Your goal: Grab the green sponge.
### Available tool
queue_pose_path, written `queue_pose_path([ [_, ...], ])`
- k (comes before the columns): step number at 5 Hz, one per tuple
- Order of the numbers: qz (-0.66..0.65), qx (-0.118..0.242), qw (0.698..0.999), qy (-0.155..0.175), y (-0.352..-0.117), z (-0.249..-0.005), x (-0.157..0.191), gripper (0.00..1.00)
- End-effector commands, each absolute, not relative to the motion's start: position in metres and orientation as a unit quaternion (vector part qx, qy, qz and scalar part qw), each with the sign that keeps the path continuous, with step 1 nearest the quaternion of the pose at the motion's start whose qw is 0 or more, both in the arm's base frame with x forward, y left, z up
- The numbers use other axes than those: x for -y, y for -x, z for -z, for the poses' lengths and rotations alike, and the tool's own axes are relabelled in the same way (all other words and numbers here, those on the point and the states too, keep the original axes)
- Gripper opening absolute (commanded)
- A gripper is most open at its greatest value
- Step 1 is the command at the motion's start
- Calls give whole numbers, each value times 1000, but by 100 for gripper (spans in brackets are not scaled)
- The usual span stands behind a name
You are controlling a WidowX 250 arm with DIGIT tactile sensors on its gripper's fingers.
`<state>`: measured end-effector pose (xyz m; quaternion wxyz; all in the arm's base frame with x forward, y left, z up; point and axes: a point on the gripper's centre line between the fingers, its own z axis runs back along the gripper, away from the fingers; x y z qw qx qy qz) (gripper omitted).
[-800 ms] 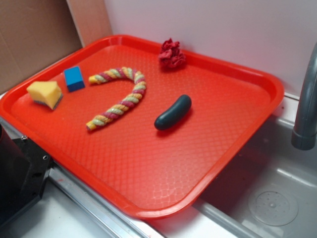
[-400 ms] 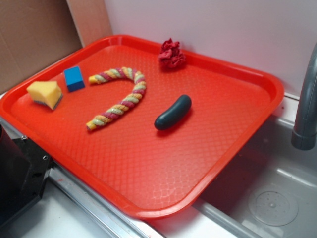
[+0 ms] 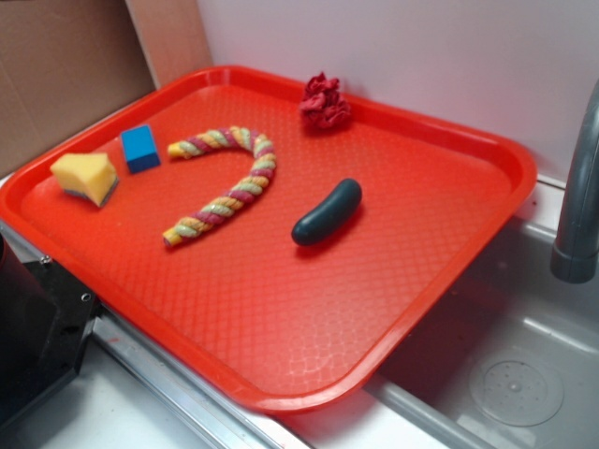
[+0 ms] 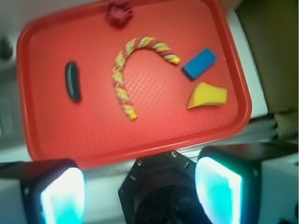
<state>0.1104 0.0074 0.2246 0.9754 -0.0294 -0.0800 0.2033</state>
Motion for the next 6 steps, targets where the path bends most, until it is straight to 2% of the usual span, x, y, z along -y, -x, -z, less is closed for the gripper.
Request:
queue_pose_path([
  [1,-439,102,891,52,-102,-194,-43,100],
  [2,-546,120,827,54,-98,-172,-64,100],
  [3,-615,147,774,31,-101,-148,-79,100],
  [4,-651,155,743,4,-110,-122,-93,100],
  [5,-684,148,715,-7,-132,-92,-115,100],
  [6,-714,130,687,-14,-142,-68,-131,100],
])
